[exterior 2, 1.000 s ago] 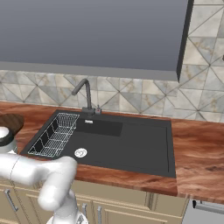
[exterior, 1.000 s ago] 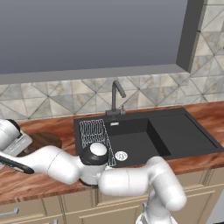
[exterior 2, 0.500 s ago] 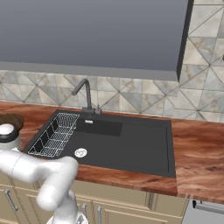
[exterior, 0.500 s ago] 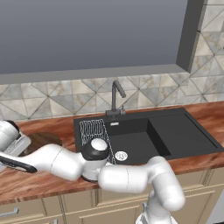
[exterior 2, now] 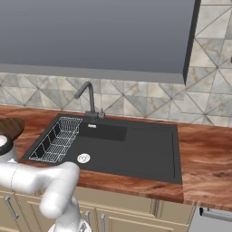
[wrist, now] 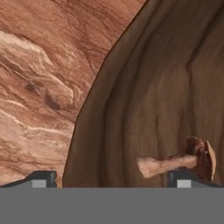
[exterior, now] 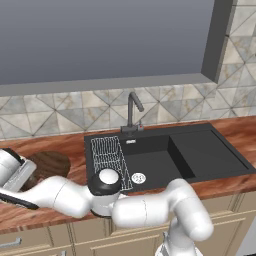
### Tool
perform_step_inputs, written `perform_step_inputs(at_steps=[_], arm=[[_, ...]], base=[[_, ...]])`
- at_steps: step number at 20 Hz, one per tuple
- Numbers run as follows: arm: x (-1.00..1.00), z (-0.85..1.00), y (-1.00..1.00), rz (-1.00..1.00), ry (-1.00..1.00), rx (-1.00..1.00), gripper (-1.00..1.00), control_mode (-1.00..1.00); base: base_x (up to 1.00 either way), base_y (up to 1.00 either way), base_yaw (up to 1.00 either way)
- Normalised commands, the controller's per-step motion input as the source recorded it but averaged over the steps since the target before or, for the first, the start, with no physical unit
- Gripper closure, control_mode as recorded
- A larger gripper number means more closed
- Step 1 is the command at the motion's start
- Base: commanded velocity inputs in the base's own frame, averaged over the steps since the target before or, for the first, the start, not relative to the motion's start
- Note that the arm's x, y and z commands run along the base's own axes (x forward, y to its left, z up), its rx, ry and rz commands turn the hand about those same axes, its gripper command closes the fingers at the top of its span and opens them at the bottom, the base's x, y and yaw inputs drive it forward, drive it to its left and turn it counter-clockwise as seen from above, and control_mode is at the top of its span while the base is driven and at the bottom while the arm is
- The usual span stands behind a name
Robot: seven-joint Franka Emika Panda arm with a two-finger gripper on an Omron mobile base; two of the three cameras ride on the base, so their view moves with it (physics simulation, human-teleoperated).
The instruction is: Pick the mushroom from the sink and place it in the bowl. Then pick the bowl and place it in the microwave. Then close the microwave door and press the start button.
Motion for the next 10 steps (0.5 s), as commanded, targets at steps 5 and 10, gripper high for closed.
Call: perform_step_inputs(at_steps=[5, 10], arm=[[0.43, -0.14, 0.0, 0.07, 0.0, -0.06, -1.0, -1.0], [0.57, -0.13, 0.0, 0.06, 0.0, -0.05, -1.0, -1.0]], base=[[0.0, 0.0, 0.0], [0.0, 0.0, 0.0]])
